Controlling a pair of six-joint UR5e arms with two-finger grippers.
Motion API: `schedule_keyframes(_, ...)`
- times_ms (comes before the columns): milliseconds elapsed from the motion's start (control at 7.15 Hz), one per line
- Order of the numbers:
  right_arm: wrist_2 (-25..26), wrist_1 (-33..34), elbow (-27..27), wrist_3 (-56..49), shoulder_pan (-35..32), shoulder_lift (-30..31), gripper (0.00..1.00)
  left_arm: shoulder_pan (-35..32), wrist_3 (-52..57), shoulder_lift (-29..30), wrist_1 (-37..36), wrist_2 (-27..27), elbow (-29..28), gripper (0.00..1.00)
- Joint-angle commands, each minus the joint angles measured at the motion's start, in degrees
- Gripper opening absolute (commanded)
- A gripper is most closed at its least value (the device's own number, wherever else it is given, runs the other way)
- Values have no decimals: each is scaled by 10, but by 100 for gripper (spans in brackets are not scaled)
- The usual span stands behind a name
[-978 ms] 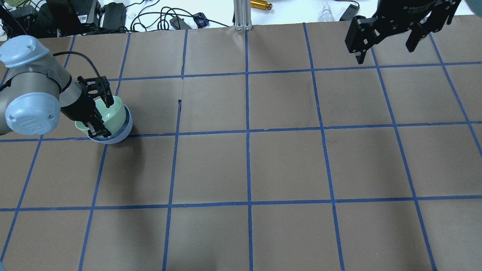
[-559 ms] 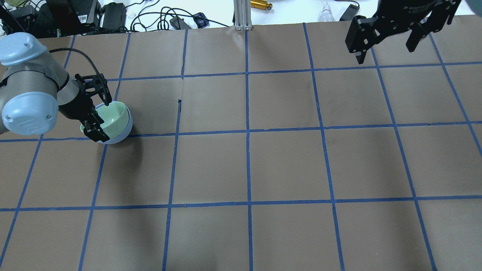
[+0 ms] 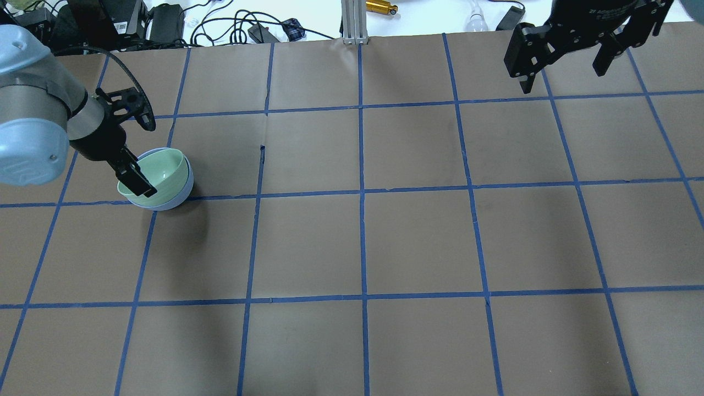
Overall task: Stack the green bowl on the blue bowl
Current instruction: 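Open the left gripper and raise it away from the stacked bowls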
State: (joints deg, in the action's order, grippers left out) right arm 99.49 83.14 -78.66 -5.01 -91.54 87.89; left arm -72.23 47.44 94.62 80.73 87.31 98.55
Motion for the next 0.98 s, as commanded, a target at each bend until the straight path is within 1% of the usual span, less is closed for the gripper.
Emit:
schedule_keyframes(0,0,0,0,0,0,0,100,-14,-198,-38,86,-3,-38,100)
schedule_keyframes(280,0,0,0,0,0,0,100,-53,-316,-49,88,21,-59,100)
schedule_keyframes(419,0,0,0,0,0,0,100,-82,-363,-58,95,22,-60,100)
schedule_keyframes(559,0,0,0,0,0,0,100,-96,-396,-68,97,22,-62,100)
schedule_keyframes(839,0,0,0,0,0,0,100,-98,-434,-81,117,16,-62,100)
